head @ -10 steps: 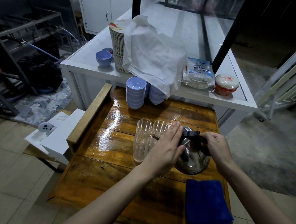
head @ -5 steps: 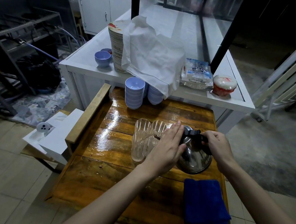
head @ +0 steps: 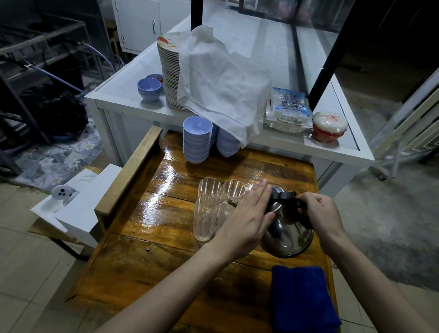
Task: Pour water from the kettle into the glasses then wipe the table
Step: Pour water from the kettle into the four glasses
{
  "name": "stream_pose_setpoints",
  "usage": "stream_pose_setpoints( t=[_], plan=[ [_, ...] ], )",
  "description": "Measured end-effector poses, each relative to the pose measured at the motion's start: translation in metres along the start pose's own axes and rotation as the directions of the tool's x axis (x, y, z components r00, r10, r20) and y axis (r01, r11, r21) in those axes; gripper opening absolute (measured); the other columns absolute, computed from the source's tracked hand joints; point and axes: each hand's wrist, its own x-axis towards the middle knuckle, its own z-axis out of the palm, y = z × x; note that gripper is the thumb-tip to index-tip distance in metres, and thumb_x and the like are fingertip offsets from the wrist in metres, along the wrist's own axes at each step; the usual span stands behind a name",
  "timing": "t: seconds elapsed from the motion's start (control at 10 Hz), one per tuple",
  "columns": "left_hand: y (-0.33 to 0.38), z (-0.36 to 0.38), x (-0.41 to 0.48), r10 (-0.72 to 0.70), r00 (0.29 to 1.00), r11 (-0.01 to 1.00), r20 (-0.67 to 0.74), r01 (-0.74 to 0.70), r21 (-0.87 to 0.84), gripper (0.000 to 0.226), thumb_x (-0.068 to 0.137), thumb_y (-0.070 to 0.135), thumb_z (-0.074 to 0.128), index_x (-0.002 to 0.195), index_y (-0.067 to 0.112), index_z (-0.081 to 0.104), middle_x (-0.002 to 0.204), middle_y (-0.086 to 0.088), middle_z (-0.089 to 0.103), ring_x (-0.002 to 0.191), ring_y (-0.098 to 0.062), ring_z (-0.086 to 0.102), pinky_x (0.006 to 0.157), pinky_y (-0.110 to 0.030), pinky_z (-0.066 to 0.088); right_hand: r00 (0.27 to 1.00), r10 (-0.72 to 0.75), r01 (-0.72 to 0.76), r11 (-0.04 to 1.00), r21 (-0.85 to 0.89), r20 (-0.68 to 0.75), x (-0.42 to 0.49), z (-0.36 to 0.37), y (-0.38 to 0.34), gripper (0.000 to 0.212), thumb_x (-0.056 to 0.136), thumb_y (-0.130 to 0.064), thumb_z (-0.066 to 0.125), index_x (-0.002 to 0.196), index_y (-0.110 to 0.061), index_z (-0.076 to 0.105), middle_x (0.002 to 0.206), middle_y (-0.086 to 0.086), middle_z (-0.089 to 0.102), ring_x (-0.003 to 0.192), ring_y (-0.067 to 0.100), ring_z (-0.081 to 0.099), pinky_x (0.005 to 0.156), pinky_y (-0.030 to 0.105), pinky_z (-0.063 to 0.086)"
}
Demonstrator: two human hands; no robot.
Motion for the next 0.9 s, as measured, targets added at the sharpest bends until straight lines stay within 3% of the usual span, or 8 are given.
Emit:
stream_pose_setpoints(
  t=[0.2, 0.4, 0.7, 0.9],
  plan=[
    [-0.0001, 0.0029, -0.0016, -0.004, 1.0, 1.0, 0.004, 0.004, 0.0, 0.06, 0.103, 0.037, 0.026, 0.153, 0.016, 0.003, 0.162, -0.001, -0.003, 0.148, -0.007, -0.01, 0.122, -0.032, 0.0, 1.0, -0.003, 0.003, 1.0, -0.016, 0.001, -0.0003, -0.001, -0.0025, 0.036, 0.094, -0.026, 0.051, 0.066, -0.008, 0.066, 0.063, 0.007, 0.062, 0.067, 0.023, 0.058, 0.066, 0.041, 0.045],
    [0.0007, 0.0025, -0.0017, -0.005, 1.0, 1.0, -0.001, 0.005, -0.013, 0.06, 0.103, 0.036, 0.026, 0.153, 0.016, 0.002, 0.162, 0.0, -0.004, 0.148, -0.006, -0.009, 0.122, -0.03, 0.0, 0.998, -0.065, 0.065, 0.996, -0.068, -0.002, 0.0014, -0.0025, -0.0027, 0.041, 0.094, -0.027, 0.05, 0.069, 0.002, 0.064, 0.07, 0.021, 0.064, 0.072, 0.038, 0.061, 0.065, 0.044, 0.046],
    [-0.0014, 0.004, -0.001, 0.0, 1.0, 1.0, -0.007, 0.0, -0.017, 0.06, 0.103, 0.036, 0.026, 0.154, 0.014, 0.003, 0.163, -0.002, -0.002, 0.148, -0.008, -0.008, 0.122, -0.031, 0.001, 0.999, -0.041, 0.041, 0.997, -0.058, 0.004, -0.0002, -0.0017, -0.003, 0.039, 0.095, -0.028, 0.05, 0.065, -0.008, 0.066, 0.064, 0.009, 0.063, 0.067, 0.025, 0.06, 0.065, 0.041, 0.046],
    [-0.0025, 0.0042, 0.0015, 0.004, 1.0, 1.0, -0.016, -0.004, -0.016, 0.061, 0.102, 0.036, 0.027, 0.154, 0.013, 0.005, 0.163, -0.004, 0.0, 0.149, -0.01, -0.006, 0.123, -0.033, 0.003, 0.999, -0.033, 0.032, 0.998, -0.06, -0.012, 0.0023, -0.0014, -0.0021, 0.041, 0.093, -0.031, 0.051, 0.066, -0.006, 0.066, 0.069, 0.016, 0.066, 0.076, 0.037, 0.064, 0.07, 0.052, 0.052]
  ],
)
